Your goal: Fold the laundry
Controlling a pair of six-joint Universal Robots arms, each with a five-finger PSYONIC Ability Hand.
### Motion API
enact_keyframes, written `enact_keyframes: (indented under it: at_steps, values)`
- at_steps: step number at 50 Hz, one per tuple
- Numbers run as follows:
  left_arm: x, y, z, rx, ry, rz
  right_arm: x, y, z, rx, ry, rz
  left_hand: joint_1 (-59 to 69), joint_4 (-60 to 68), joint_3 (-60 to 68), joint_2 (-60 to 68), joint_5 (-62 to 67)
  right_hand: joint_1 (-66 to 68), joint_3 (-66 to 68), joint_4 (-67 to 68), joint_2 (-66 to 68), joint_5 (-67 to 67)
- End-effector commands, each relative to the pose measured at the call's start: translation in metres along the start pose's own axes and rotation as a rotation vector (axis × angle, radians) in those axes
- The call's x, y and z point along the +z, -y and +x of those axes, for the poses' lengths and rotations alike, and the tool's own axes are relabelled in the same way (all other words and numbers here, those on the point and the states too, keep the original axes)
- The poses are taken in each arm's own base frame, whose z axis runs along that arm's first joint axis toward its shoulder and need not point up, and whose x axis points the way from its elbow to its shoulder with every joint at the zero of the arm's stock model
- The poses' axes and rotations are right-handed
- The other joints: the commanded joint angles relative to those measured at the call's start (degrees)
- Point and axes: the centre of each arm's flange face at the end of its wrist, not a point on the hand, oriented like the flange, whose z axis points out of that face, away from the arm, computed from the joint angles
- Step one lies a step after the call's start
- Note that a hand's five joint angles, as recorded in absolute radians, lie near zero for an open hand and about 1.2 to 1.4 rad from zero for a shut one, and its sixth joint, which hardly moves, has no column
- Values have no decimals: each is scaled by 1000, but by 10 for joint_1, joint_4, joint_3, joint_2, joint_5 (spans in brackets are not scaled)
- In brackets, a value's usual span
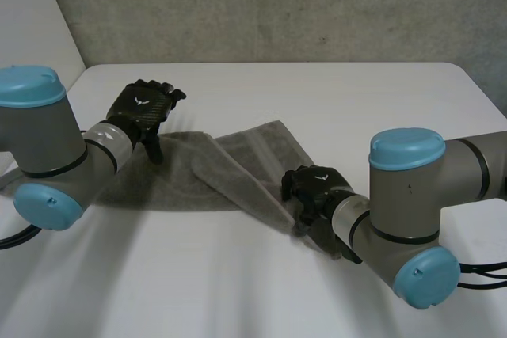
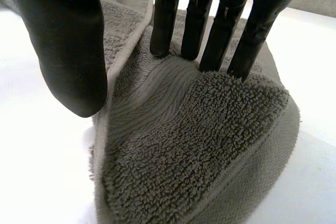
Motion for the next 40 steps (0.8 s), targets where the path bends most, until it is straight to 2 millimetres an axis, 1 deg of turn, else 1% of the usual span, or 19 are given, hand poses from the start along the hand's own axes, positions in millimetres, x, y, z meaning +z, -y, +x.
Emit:
enact_keyframes:
  at_steps: [1, 4, 12, 20, 22, 23, 24, 26, 27, 28, 29, 30, 31, 32, 34, 35, 37, 38, 40]
  values:
    - [0, 0, 1, 1, -1, 0, 6, -3, 0, -3, 0, 13, 2, 5, 6, 4, -15, 26, 23, 25, 24, 24]
    - [0, 0, 1, 1, -1, 0, 7, -6, -4, -8, 9, 8, 2, 5, 6, 4, -15, 26, 23, 25, 24, 24]
    - [0, 0, 1, 1, -1, 0, 10, -10, -5, -8, 14, 2, 2, 5, 6, 4, -15, 26, 23, 25, 24, 24]
    - [-1, -1, 1, 0, -3, -5, 10, -15, -15, -17, 34, -2, 0, 4, 4, 3, -16, 35, 32, 34, 32, 32]
    - [-1, -1, 1, 0, -3, -5, 10, -16, -16, -19, 38, -4, 0, 4, 4, 3, -16, 62, 59, 61, 59, 59]
    - [-1, -1, 1, 0, -3, -3, 9, -16, -18, -21, 42, -4, 0, 4, 4, 3, -16, 120, 117, 119, 117, 117]
    - [-1, -1, 1, 0, -3, -3, 9, -16, -18, -21, 42, -4, 0, 4, 4, 3, -16, 120, 118, 120, 118, 118]
    - [-1, -1, 1, 0, -3, -3, 8, -14, -18, -23, 40, 6, 0, 4, 4, 3, -16, 368, 365, 367, 366, 365]
    - [-1, -1, 1, 0, -3, -3, 8, -14, -18, -23, 40, 6, 0, 4, 4, 3, -16, 369, 367, 369, 367, 367]
    - [-1, 0, 1, 0, -2, -2, 5, -8, -18, -25, 37, 26, 0, 4, 4, 3, -16, 449, 446, 448, 446, 446]
    - [-1, 0, 1, 1, -2, 0, 1, 2, -18, -26, 35, 60, 0, 4, 4, 3, -16, 449, 447, 449, 447, 447]
    - [-1, 0, 1, 1, -1, 0, 1, 2, -18, -26, 35, 60, 0, 4, 4, 3, -16, 449, 447, 449, 447, 447]
    - [-1, 1, 1, 1, -1, 1, -7, 17, -18, -31, 34, 107, 0, 4, 4, 3, -16, 449, 447, 449, 447, 447]
    - [-2, 2, 0, 1, 0, 4, -7, 17, -18, -31, 34, 107, 0, 4, 4, 3, -16, 449, 447, 449, 447, 447]
    - [-2, 4, 0, 2, 2, 8, -24, 45, -17, -46, 33, 190, 0, 4, 4, 3, -16, 449, 447, 449, 447, 447]
    - [-3, 5, -1, 3, 3, 12, -24, 46, -17, -46, 34, 190, 0, 4, 4, 3, -16, 449, 447, 449, 447, 447]
    - [-4, 8, -2, 4, 6, 18, -42, 67, -17, -64, 41, 247, 0, 4, 4, 3, -16, 449, 447, 449, 447, 447]
    - [-4, 8, -2, 4, 6, 18, -42, 67, -17, -64, 41, 247, 0, 4, 4, 3, -16, 449, 447, 449, 447, 447]
    - [-5, 12, -3, 7, 10, 29, -64, 80, -15, -150, 64, 248, -2, 2, 2, 1, -18, 449, 447, 449, 447, 447]
